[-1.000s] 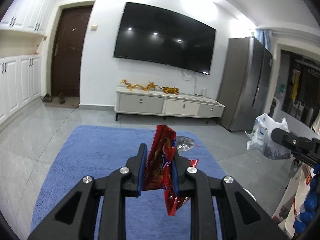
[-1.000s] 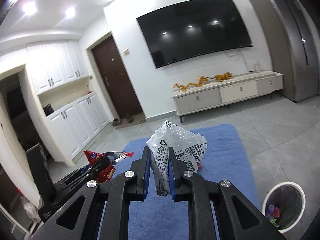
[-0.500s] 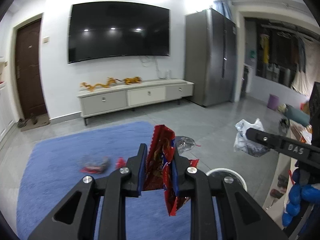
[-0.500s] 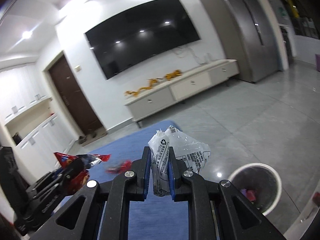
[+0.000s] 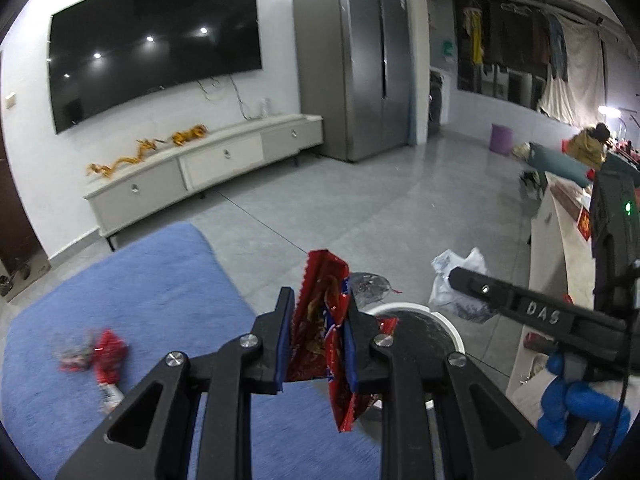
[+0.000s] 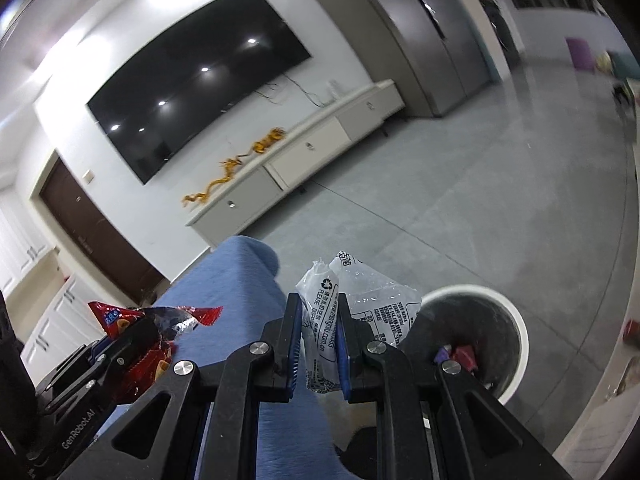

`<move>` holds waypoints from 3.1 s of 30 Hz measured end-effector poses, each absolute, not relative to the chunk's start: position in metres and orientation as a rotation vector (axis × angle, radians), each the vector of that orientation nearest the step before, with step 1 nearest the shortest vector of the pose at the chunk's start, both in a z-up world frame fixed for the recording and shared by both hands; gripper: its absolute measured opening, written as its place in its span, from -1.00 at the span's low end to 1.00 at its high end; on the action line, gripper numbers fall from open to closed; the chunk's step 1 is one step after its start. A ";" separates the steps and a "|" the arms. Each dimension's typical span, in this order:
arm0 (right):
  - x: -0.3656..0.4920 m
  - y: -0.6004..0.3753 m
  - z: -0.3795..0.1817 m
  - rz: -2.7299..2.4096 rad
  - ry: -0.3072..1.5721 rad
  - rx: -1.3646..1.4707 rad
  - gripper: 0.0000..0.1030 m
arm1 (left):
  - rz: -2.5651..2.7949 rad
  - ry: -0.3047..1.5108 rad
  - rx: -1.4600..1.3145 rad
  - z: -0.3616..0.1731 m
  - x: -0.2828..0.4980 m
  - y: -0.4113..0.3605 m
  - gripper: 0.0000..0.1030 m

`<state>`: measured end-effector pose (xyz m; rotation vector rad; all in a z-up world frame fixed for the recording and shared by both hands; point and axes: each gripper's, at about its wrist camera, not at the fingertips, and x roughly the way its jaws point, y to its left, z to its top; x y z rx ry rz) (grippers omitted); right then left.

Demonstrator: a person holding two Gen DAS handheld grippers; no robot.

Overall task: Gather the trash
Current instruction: 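Carry both bags to the trash bin and open both grippers over it, then move both tools back over the last items on the rug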

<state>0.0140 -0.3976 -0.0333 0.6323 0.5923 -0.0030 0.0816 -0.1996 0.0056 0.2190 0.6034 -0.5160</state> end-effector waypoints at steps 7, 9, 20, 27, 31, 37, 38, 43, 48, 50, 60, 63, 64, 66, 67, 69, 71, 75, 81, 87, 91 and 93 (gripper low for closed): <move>0.036 -0.437 -0.075 -0.066 0.650 0.719 -0.71 | -0.591 0.728 0.218 -0.037 0.124 -0.249 -0.58; 0.041 -0.447 -0.088 -0.082 0.670 0.738 -0.71 | -0.602 0.752 0.226 -0.048 0.134 -0.261 -0.58; 0.052 -0.481 -0.159 -0.179 0.789 0.810 -0.24 | -0.663 0.888 0.184 -0.095 0.173 -0.309 0.01; 0.041 -0.488 -0.171 -0.216 0.821 0.818 -0.07 | -0.666 0.913 0.178 -0.102 0.176 -0.322 0.01; 0.046 -0.484 -0.169 -0.213 0.835 0.823 -0.05 | -0.660 0.905 0.157 -0.096 0.171 -0.314 0.01; 0.046 -0.479 -0.169 -0.253 0.900 0.765 0.08 | -0.632 0.881 0.117 -0.078 0.159 -0.295 0.02; 0.046 -0.478 -0.169 -0.259 0.915 0.754 0.10 | -0.629 0.877 0.112 -0.076 0.157 -0.292 0.02; 0.053 -0.466 -0.166 -0.265 0.978 0.690 0.16 | -0.611 0.845 0.098 -0.060 0.145 -0.275 0.04; 0.061 -0.447 -0.157 -0.255 1.037 0.592 0.23 | -0.592 0.804 0.092 -0.045 0.132 -0.252 0.12; 0.065 -0.440 -0.153 -0.256 1.062 0.545 0.24 | -0.576 0.797 0.091 -0.043 0.130 -0.243 0.14; 0.061 -0.419 -0.117 -0.248 0.994 0.536 0.24 | -0.476 0.741 0.031 -0.030 0.126 -0.195 0.15; 0.050 -0.407 -0.095 -0.240 0.932 0.533 0.24 | -0.431 0.692 0.020 -0.020 0.120 -0.180 0.15; 0.047 -0.403 -0.088 -0.239 0.911 0.536 0.24 | -0.417 0.673 0.019 -0.015 0.115 -0.175 0.15; 0.038 -0.397 -0.072 -0.240 0.864 0.539 0.24 | -0.401 0.649 0.020 -0.010 0.108 -0.169 0.15; 0.035 -0.393 -0.063 -0.241 0.843 0.538 0.24 | -0.394 0.637 0.021 -0.007 0.104 -0.165 0.15; 0.027 -0.384 -0.046 -0.237 0.799 0.526 0.24 | -0.390 0.615 0.017 0.001 0.095 -0.157 0.15; 0.022 -0.376 -0.030 -0.235 0.765 0.502 0.24 | -0.392 0.598 0.014 0.008 0.088 -0.151 0.15; 0.008 -0.358 0.002 -0.229 0.689 0.452 0.24 | -0.394 0.564 0.006 0.022 0.074 -0.138 0.15; -0.011 -0.327 0.045 -0.202 0.588 0.387 0.24 | -0.397 0.525 -0.021 0.041 0.050 -0.120 0.15; -0.022 -0.292 0.071 -0.161 0.544 0.319 0.24 | -0.377 0.482 -0.054 0.058 0.027 -0.090 0.15; -0.032 -0.270 0.085 -0.136 0.508 0.278 0.24 | -0.343 0.437 -0.084 0.071 0.010 -0.059 0.15; -0.036 -0.255 0.094 -0.121 0.488 0.256 0.24 | -0.323 0.421 -0.101 0.075 0.003 -0.045 0.15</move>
